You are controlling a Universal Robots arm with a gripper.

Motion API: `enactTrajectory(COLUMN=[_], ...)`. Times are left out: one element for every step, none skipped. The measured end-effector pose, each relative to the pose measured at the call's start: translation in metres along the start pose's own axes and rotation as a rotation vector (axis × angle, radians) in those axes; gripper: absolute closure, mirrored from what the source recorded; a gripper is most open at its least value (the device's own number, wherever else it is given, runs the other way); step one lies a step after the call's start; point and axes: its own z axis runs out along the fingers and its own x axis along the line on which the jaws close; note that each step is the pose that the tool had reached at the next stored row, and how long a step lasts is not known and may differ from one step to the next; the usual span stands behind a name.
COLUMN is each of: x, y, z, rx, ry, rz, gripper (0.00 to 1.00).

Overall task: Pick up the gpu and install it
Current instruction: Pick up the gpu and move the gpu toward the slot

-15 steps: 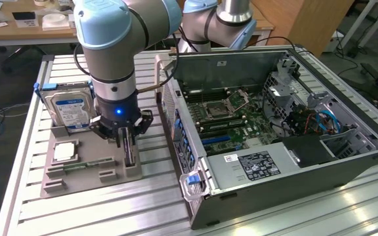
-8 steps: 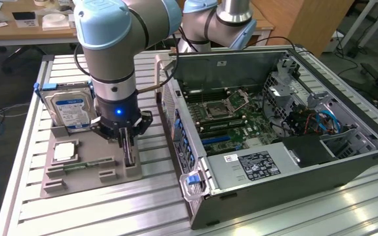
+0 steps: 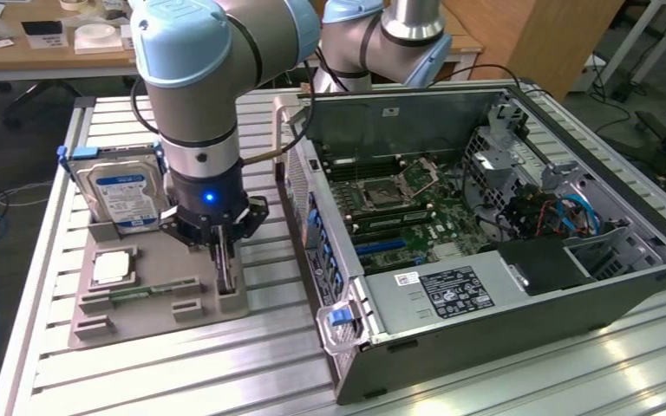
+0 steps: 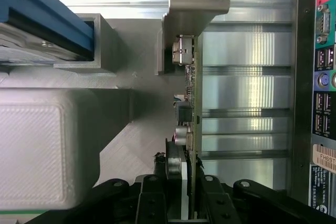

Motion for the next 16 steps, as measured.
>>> enactTrajectory(x=[0.000, 0.000, 0.000, 0.000, 0.000, 0.000, 0.000, 0.000, 0.000, 0.000, 0.000, 0.000, 0.000, 0.000, 0.000, 0.000], y=[0.0000, 0.0000, 0.0000, 0.0000, 0.0000, 0.0000, 0.0000, 0.0001, 0.0001, 0.0002, 0.0002, 0.0002, 0.0003, 0.0004, 0.0004, 0.0005], z=[0.0000, 0.0000, 0.0000, 0.0000, 0.0001, 0.0000, 0.0000, -0.0002, -0.0009, -0.0030, -0.0060, -0.0086, -0.0119, -0.0149, -0.0179, -0.0213], rx=[0.0000, 0.0000, 0.0000, 0.0000, -0.0001, -0.0001, -0.0001, -0.0006, -0.0013, -0.0011, -0.0007, -0.0008, -0.0008, -0.0007, -0.0008, -0.0007], ry=[0.0000, -0.0001, 0.0000, -0.0001, -0.0001, -0.0001, -0.0002, -0.0004, -0.0009, -0.0005, 0.0000, -0.0002, -0.0002, 0.0000, -0.0001, -0.0001], rz=[0.000, 0.000, 0.000, 0.000, 0.000, 0.000, 0.000, 0.000, 0.000, 0.000, 0.000, 0.000, 0.000, 0.000, 0.000, 0.000], gripper=[0.72, 0.72, 0.72, 0.72, 0.72, 0.72, 0.72, 0.72, 0.72, 0.72, 0.72, 0.72, 0.72, 0.72, 0.72, 0.72])
